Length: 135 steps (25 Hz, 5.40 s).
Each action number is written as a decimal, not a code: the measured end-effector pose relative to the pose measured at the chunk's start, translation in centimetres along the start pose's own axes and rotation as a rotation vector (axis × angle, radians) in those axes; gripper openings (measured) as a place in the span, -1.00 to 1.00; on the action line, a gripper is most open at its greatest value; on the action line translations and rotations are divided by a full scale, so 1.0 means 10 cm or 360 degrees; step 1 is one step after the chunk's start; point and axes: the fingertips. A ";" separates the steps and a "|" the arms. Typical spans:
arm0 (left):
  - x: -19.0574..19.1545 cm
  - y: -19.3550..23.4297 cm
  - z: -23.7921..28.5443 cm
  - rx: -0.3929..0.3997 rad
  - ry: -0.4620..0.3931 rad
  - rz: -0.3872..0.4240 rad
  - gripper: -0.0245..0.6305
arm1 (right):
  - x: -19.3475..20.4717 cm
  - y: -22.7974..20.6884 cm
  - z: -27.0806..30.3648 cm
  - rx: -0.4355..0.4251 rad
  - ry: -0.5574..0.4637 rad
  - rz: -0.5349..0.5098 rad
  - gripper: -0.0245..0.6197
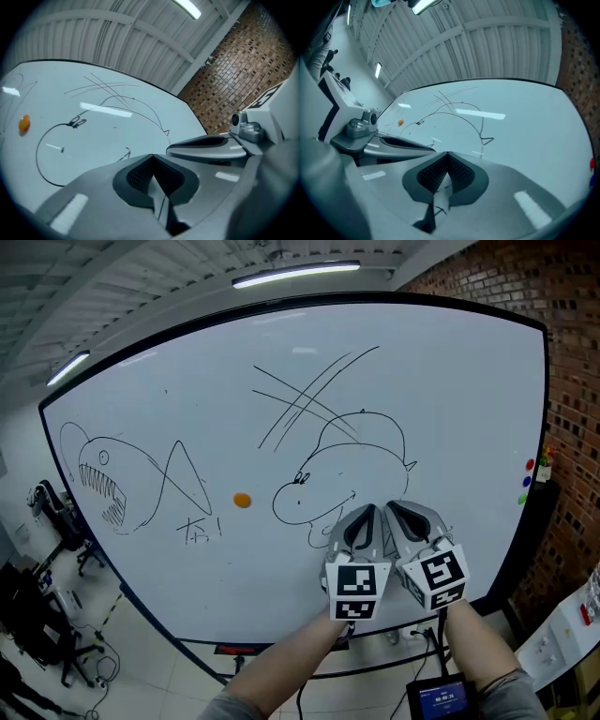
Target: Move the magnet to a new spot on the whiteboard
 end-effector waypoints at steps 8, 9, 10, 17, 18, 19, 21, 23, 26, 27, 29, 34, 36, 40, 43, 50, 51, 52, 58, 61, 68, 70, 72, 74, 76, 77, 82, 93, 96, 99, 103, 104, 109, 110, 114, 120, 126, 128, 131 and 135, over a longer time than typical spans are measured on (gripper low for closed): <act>-0.02 0.59 -0.63 -0.0128 0.0016 0.0037 -0.93 | -0.23 0.81 0.22 -0.0116 -0.0050 -0.0001 -0.90; -0.03 0.68 -0.71 -0.0149 0.0018 0.0042 -0.93 | -0.26 0.91 0.26 -0.0132 -0.0058 -0.0004 -0.90; -0.03 0.76 -0.80 -0.0172 0.0021 0.0048 -0.93 | -0.29 1.02 0.30 -0.0149 -0.0066 -0.0007 -0.90; -0.06 1.34 -1.36 -0.0316 0.0056 0.0109 -0.93 | -0.54 1.75 0.52 -0.0248 -0.0138 -0.0021 -0.90; -0.07 1.41 -1.42 -0.0335 0.0059 0.0120 -0.93 | -0.57 1.83 0.55 -0.0256 -0.0147 -0.0031 -0.90; -0.09 1.48 -1.47 -0.0351 0.0062 0.0129 -0.93 | -0.60 1.90 0.58 -0.0262 -0.0156 -0.0043 -0.90; -0.11 1.58 -1.55 -0.0371 0.0065 0.0144 -0.93 | -0.64 2.00 0.64 -0.0262 -0.0166 -0.0062 -0.90; -0.11 1.66 -1.62 -0.0383 0.0072 0.0154 -0.93 | -0.66 2.06 0.68 -0.0249 -0.0172 -0.0076 -0.89; -0.10 1.74 -1.70 -0.0400 0.0072 0.0159 -0.93 | -0.71 2.13 0.73 -0.0232 -0.0201 -0.0136 -0.70; -0.11 1.77 -1.72 -0.0405 0.0066 0.0162 -0.92 | -0.74 2.16 0.75 -0.0221 -0.0221 -0.0177 -0.66; -0.13 1.81 -1.76 -0.0416 0.0053 0.0162 -0.93 | -0.81 2.20 0.79 -0.0186 -0.0262 -0.0291 -0.55; -0.10 1.94 -1.82 -0.0443 0.0055 0.0129 -0.93 | -0.85 2.29 0.92 -0.0111 -0.0284 -0.0579 -0.40; -0.06 1.98 -1.83 -0.0450 0.0069 0.0125 -0.92 | -0.81 2.28 0.97 -0.0085 -0.0267 -0.0659 -0.39; -0.04 1.99 -1.80 -0.0449 0.0068 0.0108 -0.93 | -0.80 2.25 1.01 -0.0063 -0.0261 -0.0734 -0.51; -0.07 1.92 -1.74 -0.0428 0.0050 0.0110 -0.93 | -0.80 2.18 0.99 -0.0065 -0.0244 -0.0720 -0.52; -0.13 1.49 -1.37 -0.0289 0.0006 0.0140 -0.93 | -0.62 1.68 0.84 -0.0008 -0.0157 -0.0653 -0.52; -0.12 1.42 -1.29 -0.0267 0.0001 0.0135 -0.93 | -0.57 1.58 0.81 0.0003 -0.0144 -0.0650 -0.52; -0.11 1.35 -1.20 -0.0245 -0.0003 0.0128 -0.93 | -0.53 1.48 0.79 0.0014 -0.0129 -0.0646 -0.52; -0.05 0.72 -0.59 -0.0065 -0.0028 0.0067 -0.93 | -0.21 0.70 0.52 0.0115 -0.0006 -0.0609 -0.52; -0.05 0.42 -0.28 0.0002 -0.0048 0.0057 -0.93 | -0.09 0.29 0.42 0.0161 0.0030 -0.0590 -0.52; -0.09 -0.37 0.48 0.0183 -0.0095 0.0011 -0.93 | 0.15 -0.84 0.07 0.0321 0.0128 -0.0539 -0.52; -0.10 -0.58 0.70 0.0224 -0.0102 -0.0001 -0.93 | 0.21 -1.16 -0.01 0.0358 0.0149 -0.0513 -0.52; -0.12 -0.79 0.91 0.0265 -0.0113 -0.0007 -0.93 | 0.27 -1.44 -0.08 0.0388 0.0161 -0.0502 -0.52; -0.14 -1.00 1.10 0.0309 -0.0129 -0.0006 -0.93 | 0.32 -1.70 -0.14 0.0414 0.0169 -0.0495 -0.52; -0.17 -1.19 1.28 0.0345 -0.0144 -0.0010 -0.93 | 0.36 -1.93 -0.19 0.0437 0.0173 -0.0491 -0.52; -0.18 -1.27 1.36 0.0360 -0.0152 -0.0012 -0.93 | 0.38 -2.03 -0.21 0.0446 0.0173 -0.0489 -0.52; -0.29 -1.60 1.68 0.0414 -0.0192 -0.0017 -0.93 | 0.42 -2.52 -0.32 0.0491 0.0166 -0.0459 -0.52; -0.43 -2.07 2.13 0.0521 -0.0238 -0.0036 -0.93 | 0.46 -3.37 -0.48 0.0574 0.0132 -0.0212 -0.52; -0.45 -2.17 2.22 0.0546 -0.0251 -0.0041 -0.93 | 0.49 -3.61 -0.52 0.0601 0.0137 -0.0124 -0.52; -0.46 -2.27 2.31 0.0573 -0.0260 -0.0054 -0.93 | 0.54 -3.82 -0.58 0.0627 0.0140 -0.0044 -0.52; -0.46 -2.39 2.42 0.0605 -0.0266 -0.0065 -0.93 | 0.60 -4.01 -0.63 0.0637 0.0140 0.0047 -0.52; -0.46 -2.41 2.44 0.0610 -0.0267 -0.0067 -0.93 | 0.60 -4.03 -0.63 0.0623 0.0134 0.0063 -0.52; -0.43 -2.47 2.50 0.0623 -0.0266 -0.0091 -0.93 | 0.59 -4.06 -0.61 0.0525 0.0097 0.0169 -0.51; -0.42 -2.48 2.50 0.0624 -0.0264 -0.0094 -0.93 | 0.59 -4.06 -0.61 0.0515 0.0091 0.0185 -0.51; -0.40 -2.47 2.49 0.0622 -0.0252 -0.0111 -0.93 | 0.60 -4.06 -0.61 0.0510 0.0077 0.0207 -0.51; -0.39 -2.44 2.45 0.0606 -0.0241 -0.0117 -0.93 | 0.59 -4.07 -0.63 0.0535 0.0073 0.0223 -0.49; -0.42 -2.42 2.42 0.0596 -0.0246 -0.0106 -0.93 | 0.58 -4.08 -0.63 0.0548 0.0072 0.0224 -0.36; -0.44 -2.41 2.41 0.0590 -0.0250 -0.0106 -0.93 | 0.58 -4.07 -0.63 0.0549 0.0078 0.0215 -0.37; -0.45 -2.41 2.38 0.0585 -0.0250 -0.0099 -0.93 | 0.56 -4.05 -0.66 0.0559 0.0076 0.0201 -0.36; -0.45 -2.39 2.29 0.0566 -0.0259 -0.0098 -0.93 | 0.51 -3.99 -0.76 0.0580 0.0067 0.0152 -0.37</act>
Point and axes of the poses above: the fingertips, and each gripper's own axes: z forward along the fingers, y to its left, x out of its underside, and after that the axes turned 11 degrees about x, right-handed
